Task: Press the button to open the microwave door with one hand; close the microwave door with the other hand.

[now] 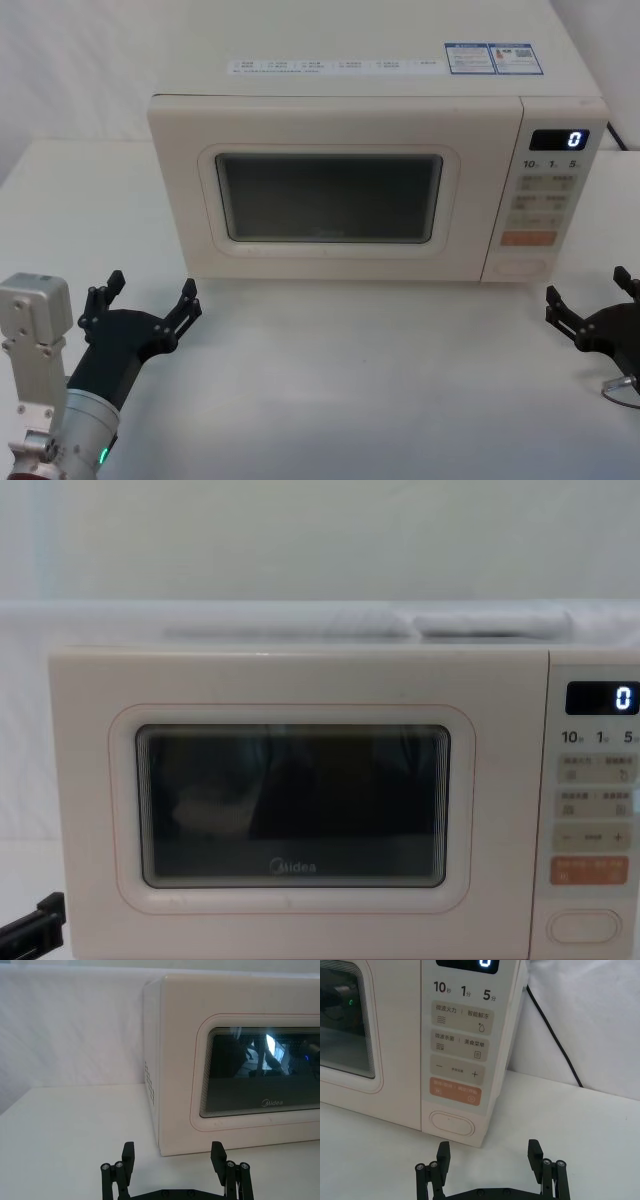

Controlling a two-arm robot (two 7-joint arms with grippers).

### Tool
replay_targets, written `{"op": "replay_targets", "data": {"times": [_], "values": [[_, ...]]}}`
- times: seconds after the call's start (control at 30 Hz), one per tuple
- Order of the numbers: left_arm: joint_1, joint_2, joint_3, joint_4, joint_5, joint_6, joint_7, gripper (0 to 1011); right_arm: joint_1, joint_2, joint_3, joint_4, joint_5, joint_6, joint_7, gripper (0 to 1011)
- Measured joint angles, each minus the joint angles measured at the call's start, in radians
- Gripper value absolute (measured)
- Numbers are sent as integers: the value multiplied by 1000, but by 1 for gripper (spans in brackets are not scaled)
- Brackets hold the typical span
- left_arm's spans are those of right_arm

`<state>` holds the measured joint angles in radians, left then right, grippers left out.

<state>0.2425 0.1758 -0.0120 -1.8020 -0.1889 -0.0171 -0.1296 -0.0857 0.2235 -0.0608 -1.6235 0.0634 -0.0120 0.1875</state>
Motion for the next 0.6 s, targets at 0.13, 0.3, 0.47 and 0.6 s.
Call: {"op": "replay_targets", "data": {"times": [0.13, 0.3, 0.47, 0.6], "values": [[0, 0, 0, 0, 0, 0, 0, 1001, 0, 0, 0, 0, 0, 0, 0, 1002], [0, 0, 0, 0, 0, 0, 0, 1001, 0, 0, 0, 0, 0, 0, 0, 1002], [0, 0, 0, 0, 0, 0, 0, 1001, 0, 0, 0, 0, 0, 0, 0, 1002], [0, 0, 0, 0, 0, 0, 0, 1001, 0, 0, 0, 0, 0, 0, 0, 1002]]}}
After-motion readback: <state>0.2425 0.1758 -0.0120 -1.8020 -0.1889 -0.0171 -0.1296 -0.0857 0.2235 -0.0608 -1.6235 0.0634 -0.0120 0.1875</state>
